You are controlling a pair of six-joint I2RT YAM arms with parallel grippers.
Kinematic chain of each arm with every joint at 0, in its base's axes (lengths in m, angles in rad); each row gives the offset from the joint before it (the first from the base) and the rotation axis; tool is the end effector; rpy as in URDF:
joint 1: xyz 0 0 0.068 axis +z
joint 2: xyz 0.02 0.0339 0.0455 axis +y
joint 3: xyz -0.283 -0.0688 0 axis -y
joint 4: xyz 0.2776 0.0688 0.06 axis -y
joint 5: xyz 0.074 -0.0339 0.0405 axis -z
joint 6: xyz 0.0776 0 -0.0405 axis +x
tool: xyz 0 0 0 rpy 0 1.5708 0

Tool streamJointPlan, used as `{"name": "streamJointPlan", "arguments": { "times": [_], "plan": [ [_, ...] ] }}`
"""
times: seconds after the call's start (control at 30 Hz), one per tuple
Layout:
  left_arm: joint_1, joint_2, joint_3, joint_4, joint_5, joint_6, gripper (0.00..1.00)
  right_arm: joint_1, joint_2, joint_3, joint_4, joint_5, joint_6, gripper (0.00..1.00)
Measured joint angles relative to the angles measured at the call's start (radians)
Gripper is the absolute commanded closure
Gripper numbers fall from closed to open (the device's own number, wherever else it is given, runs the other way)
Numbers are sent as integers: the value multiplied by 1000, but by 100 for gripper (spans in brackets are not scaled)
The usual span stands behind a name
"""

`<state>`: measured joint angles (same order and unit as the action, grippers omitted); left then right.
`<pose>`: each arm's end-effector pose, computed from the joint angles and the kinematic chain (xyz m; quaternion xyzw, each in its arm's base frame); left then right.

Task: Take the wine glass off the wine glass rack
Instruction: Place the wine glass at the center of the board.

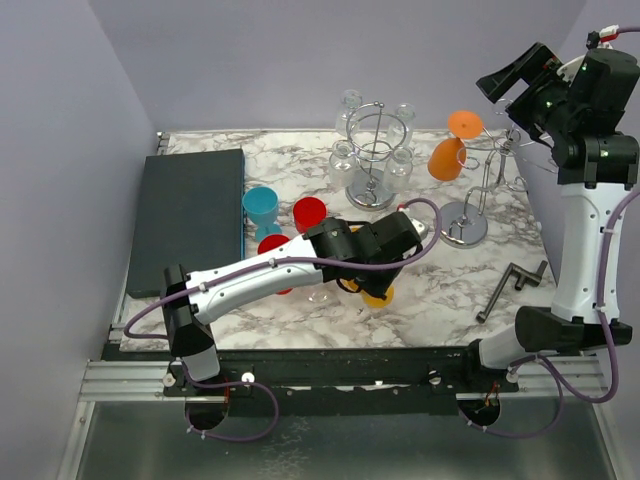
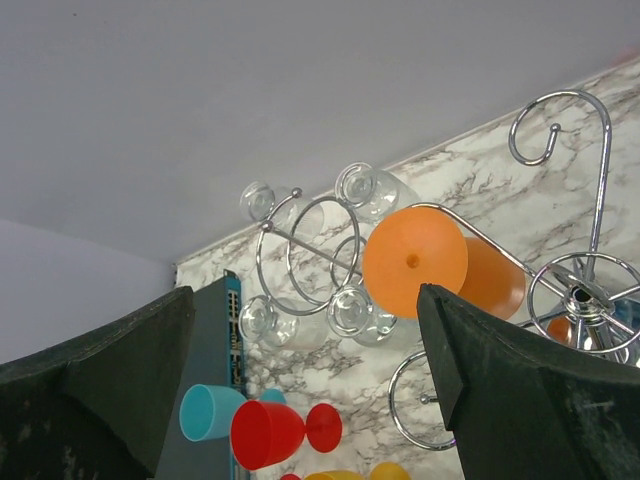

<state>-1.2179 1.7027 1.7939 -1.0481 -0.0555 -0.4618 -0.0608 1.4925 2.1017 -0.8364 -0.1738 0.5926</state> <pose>0.1476 -0.3884 0.3553 0.3439 0.8887 -0.2072 0.2213 0.3379 -0.0071 0.5698 0.1991 0.7558 0.2285 0.5804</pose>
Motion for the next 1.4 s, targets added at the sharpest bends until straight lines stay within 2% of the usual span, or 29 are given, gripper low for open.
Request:
{"name": "streamJointPlan", "arguments": {
  "times": [0.33, 0.73, 0.87, 1.07, 1.4],
  "plan": [
    [-5, 13, -114, -22, 2, 23, 100, 0, -51, -32, 31, -33, 9, 0],
    [-6, 55, -166, -35, 7, 47, 100, 0, -62, -75, 56, -68, 21, 0],
    [-6, 71, -172, -35, 7, 53, 93, 0, -62, -81, 58, -77, 21, 0],
    [-6, 84, -175, -35, 6, 58, 77, 0, -67, -93, 61, -83, 28, 0],
    [-8, 85, -175, -38, 6, 58, 58, 0, -76, -93, 64, -95, 28, 0]
  ]
}}
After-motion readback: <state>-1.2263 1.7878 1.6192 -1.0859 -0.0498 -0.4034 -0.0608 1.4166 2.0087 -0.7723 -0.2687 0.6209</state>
